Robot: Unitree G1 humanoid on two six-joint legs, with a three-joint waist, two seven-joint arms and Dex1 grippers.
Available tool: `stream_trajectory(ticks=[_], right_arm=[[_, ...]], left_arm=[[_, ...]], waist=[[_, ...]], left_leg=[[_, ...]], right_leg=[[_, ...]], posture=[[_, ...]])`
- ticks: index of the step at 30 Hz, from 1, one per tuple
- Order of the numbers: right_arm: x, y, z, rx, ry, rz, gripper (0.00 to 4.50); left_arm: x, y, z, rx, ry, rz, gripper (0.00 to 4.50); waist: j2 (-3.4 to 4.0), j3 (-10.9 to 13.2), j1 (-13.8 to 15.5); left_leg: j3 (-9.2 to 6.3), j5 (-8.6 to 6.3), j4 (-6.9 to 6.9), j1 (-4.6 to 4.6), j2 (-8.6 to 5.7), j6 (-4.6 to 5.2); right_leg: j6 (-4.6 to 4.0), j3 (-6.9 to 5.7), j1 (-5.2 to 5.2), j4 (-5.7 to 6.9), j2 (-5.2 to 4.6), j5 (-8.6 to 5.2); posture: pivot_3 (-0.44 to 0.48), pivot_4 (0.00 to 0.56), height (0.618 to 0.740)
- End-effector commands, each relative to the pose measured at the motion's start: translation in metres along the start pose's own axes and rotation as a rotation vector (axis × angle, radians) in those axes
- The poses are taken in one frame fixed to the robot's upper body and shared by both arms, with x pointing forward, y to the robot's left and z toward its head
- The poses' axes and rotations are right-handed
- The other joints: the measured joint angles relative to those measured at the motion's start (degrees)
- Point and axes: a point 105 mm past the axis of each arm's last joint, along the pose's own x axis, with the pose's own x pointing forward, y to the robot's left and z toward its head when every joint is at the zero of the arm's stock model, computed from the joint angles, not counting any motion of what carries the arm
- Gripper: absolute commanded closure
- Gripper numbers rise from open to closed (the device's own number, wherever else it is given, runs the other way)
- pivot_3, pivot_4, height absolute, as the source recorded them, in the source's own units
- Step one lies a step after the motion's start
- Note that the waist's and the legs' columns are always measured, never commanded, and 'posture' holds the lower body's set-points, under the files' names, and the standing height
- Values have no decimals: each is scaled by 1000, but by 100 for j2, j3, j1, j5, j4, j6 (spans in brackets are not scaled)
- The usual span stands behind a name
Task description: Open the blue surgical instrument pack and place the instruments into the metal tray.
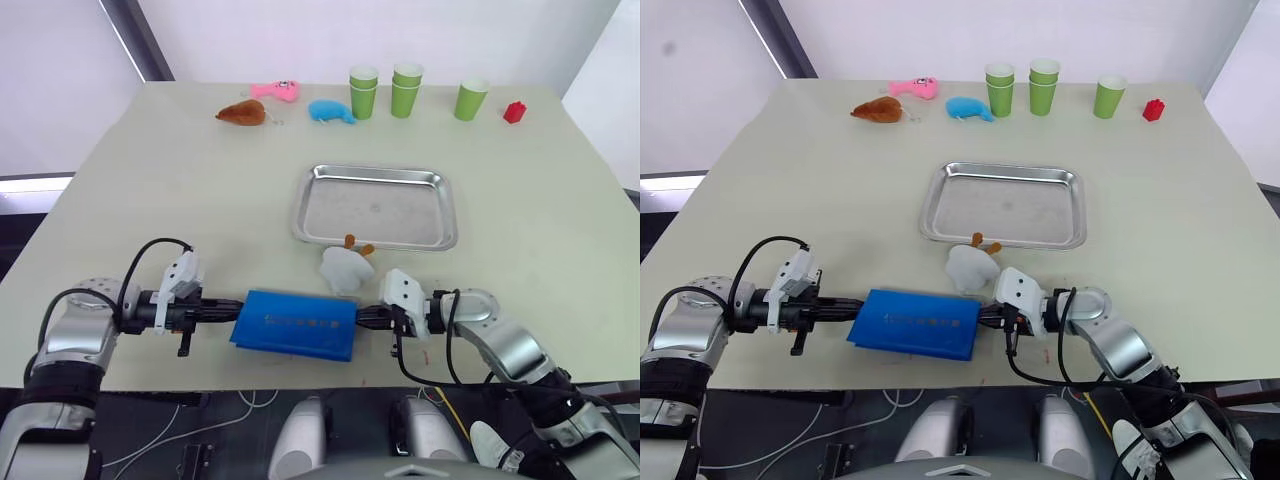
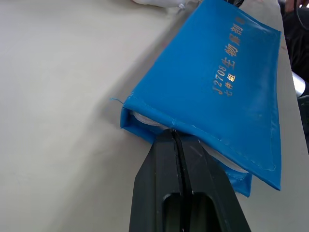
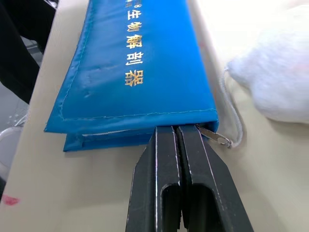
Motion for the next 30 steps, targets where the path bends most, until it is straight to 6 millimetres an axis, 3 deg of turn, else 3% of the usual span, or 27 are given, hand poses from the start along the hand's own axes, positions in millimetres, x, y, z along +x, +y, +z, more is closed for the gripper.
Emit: stream_trajectory(ticks=[1,8,15,22,30], right_arm=[[-24,-11,0,-15,6,-55,4456],[-67,-20,-12,8,53,-145,4456],[-87,-21,-16,24,65,-203,4456],[-108,-21,-40,83,102,-259,4456],[-125,-31,-47,69,113,-326,4456]], left_arm=[[41,-1,11,61,-46,-96,4500],[84,6,24,110,-92,-162,4500],[115,-2,34,148,-115,-260,4500],[134,-14,35,152,-135,-304,4500],[138,-4,31,147,-124,-197,4500]], waist=[[-2,-1,61],[3,-2,246],[6,-3,240],[19,-11,247],[30,-17,244]], left_leg=[[4,0,4,-1,-3,0],[5,0,32,-13,-20,1],[7,0,44,-15,-22,1],[6,0,46,-13,-24,2],[2,0,59,-9,-27,3]], right_leg=[[0,0,2,-1,0,0],[6,2,21,-4,1,3],[15,8,22,-2,1,8],[18,9,30,-6,0,9],[23,14,39,-5,1,12]], posture=[[0,150,739],[0,150,739],[0,150,739],[0,150,739],[0,150,739]])
